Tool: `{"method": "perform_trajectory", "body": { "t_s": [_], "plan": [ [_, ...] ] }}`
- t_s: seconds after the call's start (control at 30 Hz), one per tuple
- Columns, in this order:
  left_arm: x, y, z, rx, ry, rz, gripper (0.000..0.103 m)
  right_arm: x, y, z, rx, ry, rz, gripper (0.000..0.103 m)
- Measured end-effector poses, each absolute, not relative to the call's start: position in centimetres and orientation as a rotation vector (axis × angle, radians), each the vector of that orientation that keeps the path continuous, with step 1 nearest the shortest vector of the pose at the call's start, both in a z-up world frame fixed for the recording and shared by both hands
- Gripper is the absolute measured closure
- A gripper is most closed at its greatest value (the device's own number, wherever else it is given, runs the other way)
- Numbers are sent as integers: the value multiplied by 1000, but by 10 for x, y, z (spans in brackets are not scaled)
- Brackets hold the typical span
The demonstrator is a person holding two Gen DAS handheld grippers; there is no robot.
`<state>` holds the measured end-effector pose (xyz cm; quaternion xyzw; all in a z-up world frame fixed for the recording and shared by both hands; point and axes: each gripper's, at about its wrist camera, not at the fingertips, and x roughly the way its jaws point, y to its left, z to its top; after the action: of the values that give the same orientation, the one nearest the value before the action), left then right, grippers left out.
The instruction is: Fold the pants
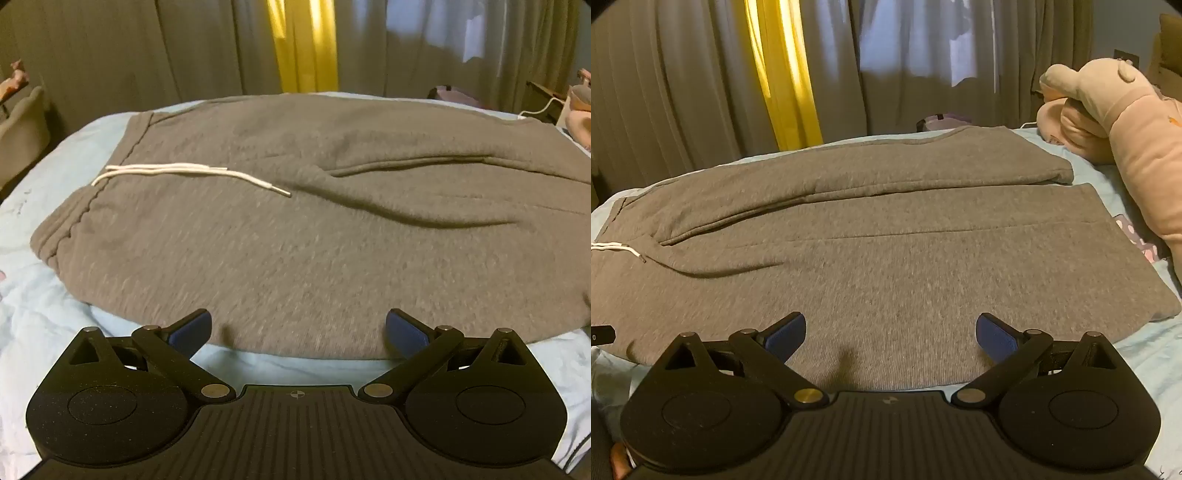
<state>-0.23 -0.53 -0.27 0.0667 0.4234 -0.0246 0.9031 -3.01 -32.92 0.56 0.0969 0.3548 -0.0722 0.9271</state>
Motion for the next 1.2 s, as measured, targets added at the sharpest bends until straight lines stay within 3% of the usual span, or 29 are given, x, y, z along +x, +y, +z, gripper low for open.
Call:
{"method": "perform_trajectory", "body": {
  "t_s": [1.2],
  "plan": [
    [-2, 4, -9, 62, 921, -5, 0, -30, -328, 5, 179, 726, -147, 4]
  ]
}}
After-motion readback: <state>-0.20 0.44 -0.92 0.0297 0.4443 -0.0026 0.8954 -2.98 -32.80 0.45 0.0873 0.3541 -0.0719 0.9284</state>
